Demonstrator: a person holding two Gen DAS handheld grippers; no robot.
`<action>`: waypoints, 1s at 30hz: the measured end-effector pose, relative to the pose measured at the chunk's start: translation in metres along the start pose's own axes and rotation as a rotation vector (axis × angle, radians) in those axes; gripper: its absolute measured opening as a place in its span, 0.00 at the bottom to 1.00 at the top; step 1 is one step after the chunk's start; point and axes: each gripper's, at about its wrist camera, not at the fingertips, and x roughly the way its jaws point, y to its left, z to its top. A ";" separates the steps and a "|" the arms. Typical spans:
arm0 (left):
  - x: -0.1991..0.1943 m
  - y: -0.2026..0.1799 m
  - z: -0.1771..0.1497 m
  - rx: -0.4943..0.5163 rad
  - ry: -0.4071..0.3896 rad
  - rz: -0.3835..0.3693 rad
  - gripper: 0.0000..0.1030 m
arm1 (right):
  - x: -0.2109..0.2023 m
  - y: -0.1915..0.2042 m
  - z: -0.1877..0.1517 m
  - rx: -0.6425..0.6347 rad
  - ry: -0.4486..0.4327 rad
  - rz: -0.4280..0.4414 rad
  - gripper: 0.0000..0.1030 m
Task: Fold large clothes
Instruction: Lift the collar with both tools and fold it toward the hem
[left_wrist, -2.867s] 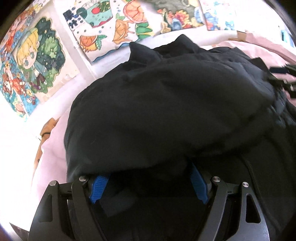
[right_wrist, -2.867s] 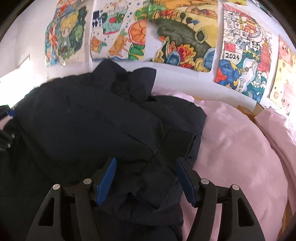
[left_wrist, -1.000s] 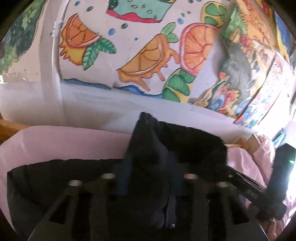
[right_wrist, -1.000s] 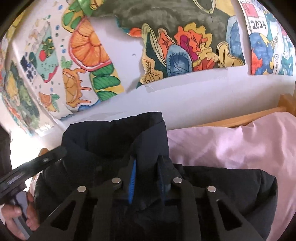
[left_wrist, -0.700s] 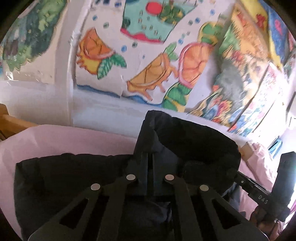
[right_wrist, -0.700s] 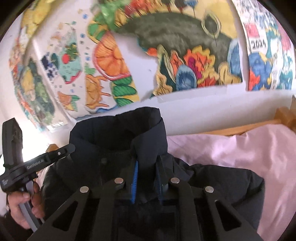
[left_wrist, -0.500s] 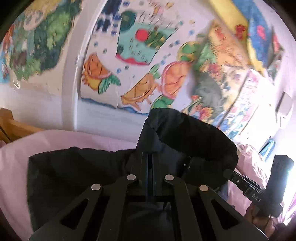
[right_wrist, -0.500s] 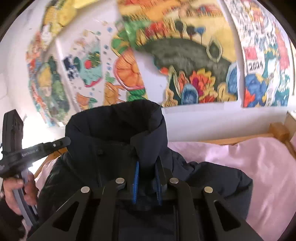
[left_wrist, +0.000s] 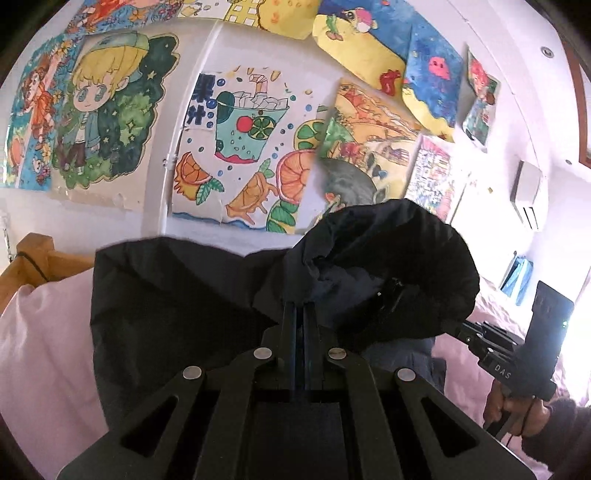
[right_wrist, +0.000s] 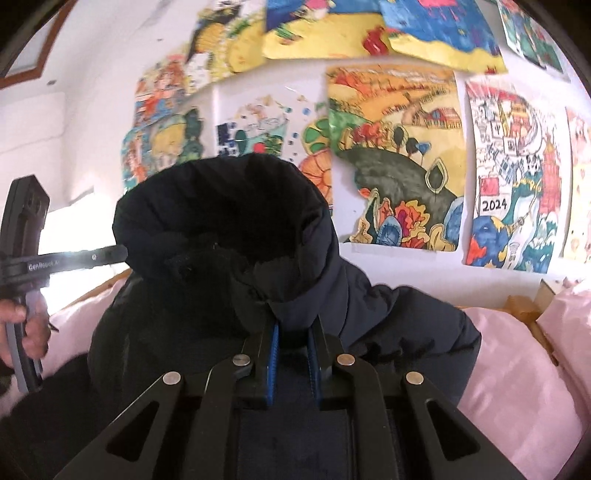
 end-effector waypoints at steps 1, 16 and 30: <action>-0.005 -0.002 -0.007 0.004 -0.002 -0.001 0.01 | -0.004 0.002 -0.005 -0.012 -0.002 0.000 0.13; -0.004 0.003 -0.070 0.066 0.008 0.062 0.00 | -0.018 0.022 -0.062 -0.150 0.062 -0.024 0.13; 0.028 0.013 -0.100 0.112 0.084 0.111 0.00 | -0.042 -0.035 -0.014 0.129 -0.034 -0.026 0.14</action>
